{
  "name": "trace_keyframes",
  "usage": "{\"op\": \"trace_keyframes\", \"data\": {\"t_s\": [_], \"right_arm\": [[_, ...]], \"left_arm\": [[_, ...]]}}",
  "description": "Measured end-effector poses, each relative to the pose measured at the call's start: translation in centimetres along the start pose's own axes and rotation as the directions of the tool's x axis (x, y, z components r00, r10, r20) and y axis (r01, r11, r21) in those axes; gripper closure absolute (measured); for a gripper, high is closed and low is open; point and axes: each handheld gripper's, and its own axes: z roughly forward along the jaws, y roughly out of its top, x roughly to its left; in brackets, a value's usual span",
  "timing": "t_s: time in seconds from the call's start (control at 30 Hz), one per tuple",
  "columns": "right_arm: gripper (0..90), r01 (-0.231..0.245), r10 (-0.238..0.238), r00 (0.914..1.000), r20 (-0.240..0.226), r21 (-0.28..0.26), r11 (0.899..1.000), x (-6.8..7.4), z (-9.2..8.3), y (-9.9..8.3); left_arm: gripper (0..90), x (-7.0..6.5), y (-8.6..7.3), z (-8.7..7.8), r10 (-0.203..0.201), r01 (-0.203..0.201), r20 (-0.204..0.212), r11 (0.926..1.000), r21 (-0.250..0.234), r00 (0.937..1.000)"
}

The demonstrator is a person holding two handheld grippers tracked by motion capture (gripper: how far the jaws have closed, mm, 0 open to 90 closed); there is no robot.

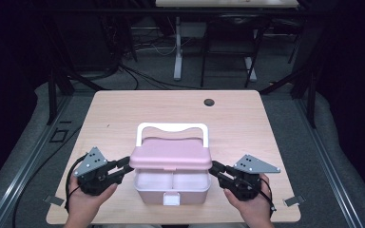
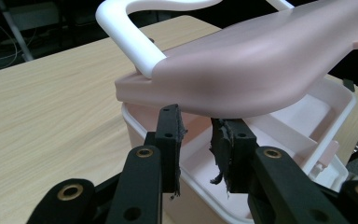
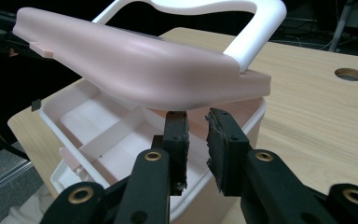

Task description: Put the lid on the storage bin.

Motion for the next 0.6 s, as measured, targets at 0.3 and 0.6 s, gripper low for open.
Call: {"op": "trace_keyframes", "data": {"t_s": [0.3, 0.6], "right_arm": [[79.3, -0.008, 0.008, 1.0000, 0.004, 0.003, 1.000, 0.1, -0.5, -0.5], [80.4, -0.024, 0.024, 0.9997, 0.010, 0.015, 1.000, -0.2, -0.9, -1.1]], "left_arm": [[72.5, -0.2, -0.7, 0.0, 0.001, -0.001, 0.003, 1.0000, 0.009, 1.0000], [74.9, -0.4, -1.4, -0.2, -0.004, 0.003, 0.011, 0.9999, 0.017, 0.9999]]}}
